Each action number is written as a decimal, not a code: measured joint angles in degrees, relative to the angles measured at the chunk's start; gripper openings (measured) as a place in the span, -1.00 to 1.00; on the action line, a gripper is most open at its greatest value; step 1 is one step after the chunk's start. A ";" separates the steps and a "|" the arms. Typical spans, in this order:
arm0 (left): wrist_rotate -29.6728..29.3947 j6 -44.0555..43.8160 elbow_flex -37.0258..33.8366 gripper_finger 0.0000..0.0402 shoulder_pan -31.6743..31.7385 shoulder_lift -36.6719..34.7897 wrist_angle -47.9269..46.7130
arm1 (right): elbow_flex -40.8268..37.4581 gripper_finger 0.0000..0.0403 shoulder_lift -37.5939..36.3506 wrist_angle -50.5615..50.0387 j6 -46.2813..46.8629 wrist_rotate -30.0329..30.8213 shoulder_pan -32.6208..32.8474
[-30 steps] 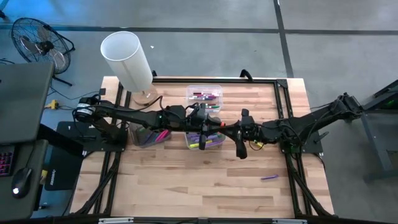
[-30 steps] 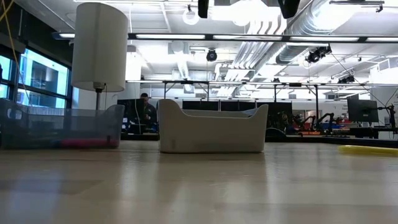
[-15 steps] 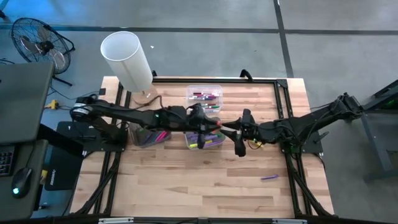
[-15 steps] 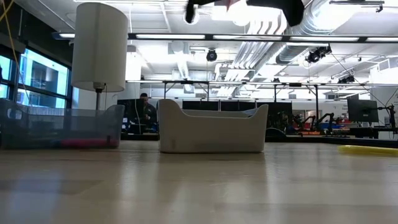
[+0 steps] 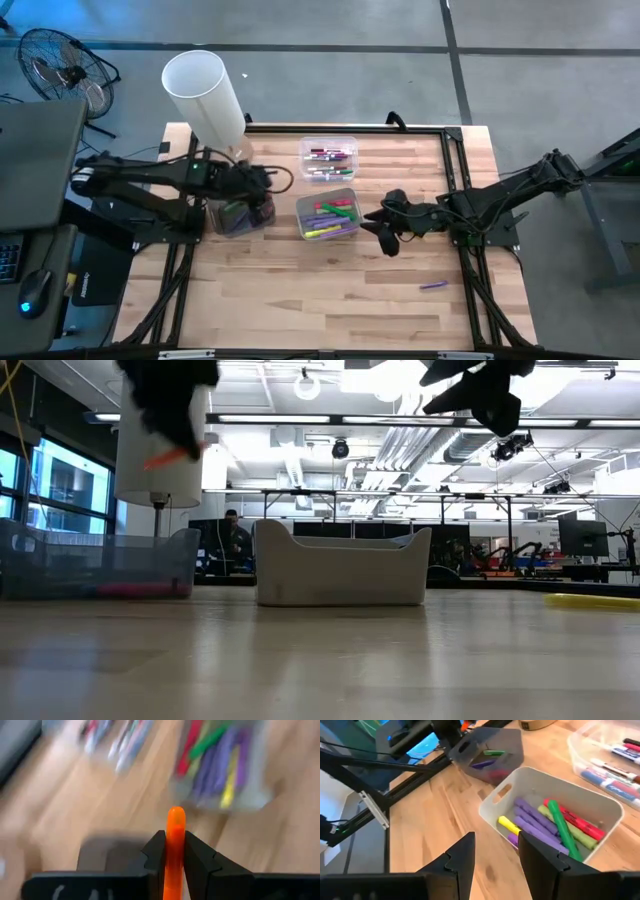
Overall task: Pick & Place Markers
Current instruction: Put the orange pen into the black bin, then put the yellow pen into the black bin
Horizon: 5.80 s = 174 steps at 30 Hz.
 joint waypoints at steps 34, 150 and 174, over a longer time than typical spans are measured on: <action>0.55 -4.66 0.76 -0.09 0.00 0.55 5.10 | 0.00 -0.32 0.62 -24.08 6.08 -5.50 -9.37; 10.37 3.36 9.12 -0.84 -1.26 12.05 2.81 | 2.14 -0.23 0.14 11.84 -13.35 12.11 2.58; 7.80 0.04 -10.23 -0.82 -1.90 8.02 -19.73 | 2.12 -0.34 2.91 6.17 19.78 26.64 9.58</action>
